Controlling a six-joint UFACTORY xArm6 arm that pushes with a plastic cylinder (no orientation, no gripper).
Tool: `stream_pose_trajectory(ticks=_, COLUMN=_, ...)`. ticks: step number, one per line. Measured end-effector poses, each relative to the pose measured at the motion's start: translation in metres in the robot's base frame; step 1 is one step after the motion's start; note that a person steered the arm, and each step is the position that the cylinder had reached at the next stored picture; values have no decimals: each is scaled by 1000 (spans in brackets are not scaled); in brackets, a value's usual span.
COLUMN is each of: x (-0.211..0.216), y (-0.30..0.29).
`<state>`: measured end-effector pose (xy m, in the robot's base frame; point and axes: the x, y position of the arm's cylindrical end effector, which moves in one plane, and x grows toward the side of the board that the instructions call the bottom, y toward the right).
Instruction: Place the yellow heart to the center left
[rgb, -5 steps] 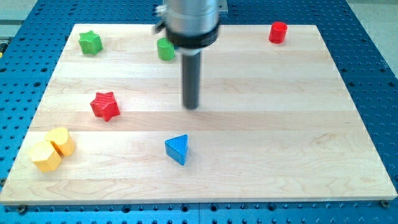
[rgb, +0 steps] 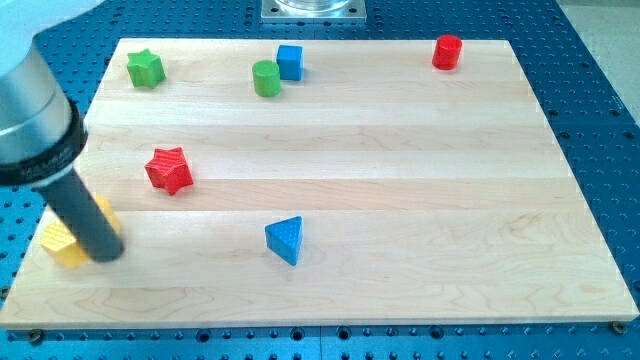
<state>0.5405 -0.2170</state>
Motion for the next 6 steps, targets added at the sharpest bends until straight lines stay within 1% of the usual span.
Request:
stream_pose_trajectory(ticks=1, x=-11, y=0)
stream_pose_trajectory(ticks=2, x=-31, y=0)
stream_pose_trajectory(ticks=3, x=-31, y=0)
stream_pose_trajectory(ticks=4, x=-5, y=-20)
stream_pose_trajectory(ticks=5, x=-8, y=-29)
stream_pose_trajectory(ticks=6, x=-34, y=-29)
